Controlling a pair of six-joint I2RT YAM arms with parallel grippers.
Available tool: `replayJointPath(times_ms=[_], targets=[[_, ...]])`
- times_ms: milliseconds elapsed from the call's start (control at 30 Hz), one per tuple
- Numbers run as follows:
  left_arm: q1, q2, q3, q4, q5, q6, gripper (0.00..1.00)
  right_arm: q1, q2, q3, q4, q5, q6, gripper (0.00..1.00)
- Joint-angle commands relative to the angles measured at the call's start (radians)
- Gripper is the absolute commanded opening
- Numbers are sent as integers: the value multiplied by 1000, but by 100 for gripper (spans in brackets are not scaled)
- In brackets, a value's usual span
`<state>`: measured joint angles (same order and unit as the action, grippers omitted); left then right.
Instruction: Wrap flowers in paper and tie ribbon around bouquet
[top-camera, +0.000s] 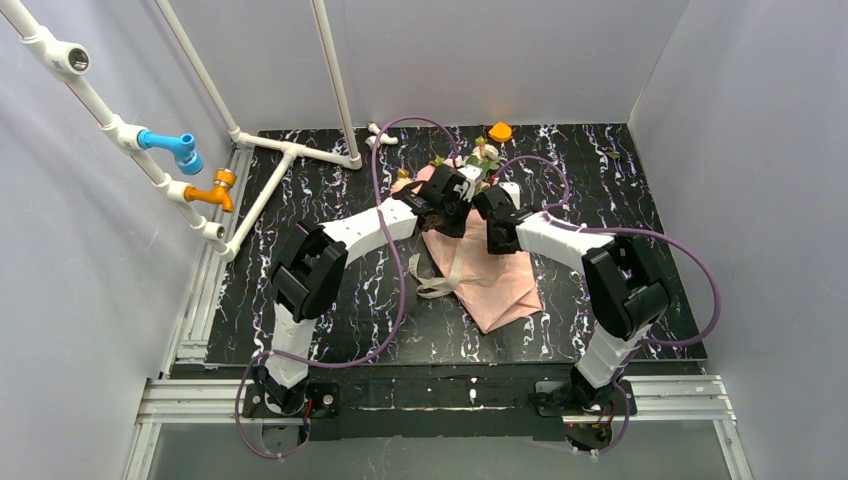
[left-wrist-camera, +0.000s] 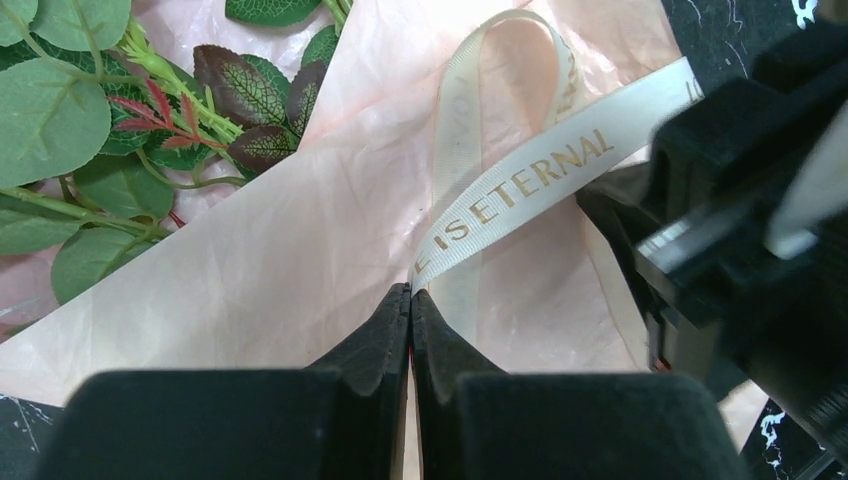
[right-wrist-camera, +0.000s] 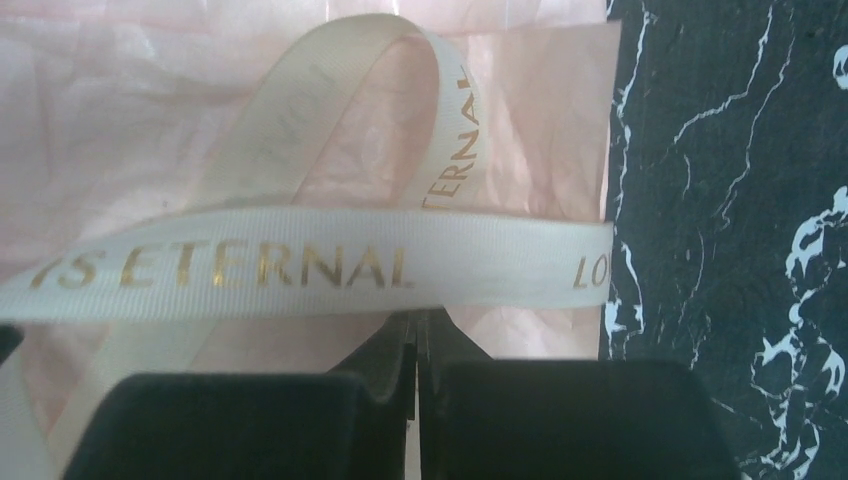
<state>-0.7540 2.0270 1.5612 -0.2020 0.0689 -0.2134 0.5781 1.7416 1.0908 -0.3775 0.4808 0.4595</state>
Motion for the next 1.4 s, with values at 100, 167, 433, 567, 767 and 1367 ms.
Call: replayJointPath(times_ms=[100, 167, 433, 567, 767, 1367], targets=[[6, 23, 62, -60, -37, -13, 0, -1, -190, -3, -131, -190, -33, 1], [6, 29, 65, -64, -44, -18, 0, -2, -247, -45, -144, -306, -49, 1], [6, 54, 91, -99, -104, -34, 0, -2, -469, -174, -242, -453, -1, 1], [8, 60, 97, -110, -125, -40, 0, -1, -603, -214, -281, -408, 75, 1], [11, 70, 105, -122, -127, -40, 0, -1, -884, -292, -276, -240, 204, 1], [11, -114, 58, -292, -266, -103, 92, 4, -606, -215, -67, 240, 347, 1]])
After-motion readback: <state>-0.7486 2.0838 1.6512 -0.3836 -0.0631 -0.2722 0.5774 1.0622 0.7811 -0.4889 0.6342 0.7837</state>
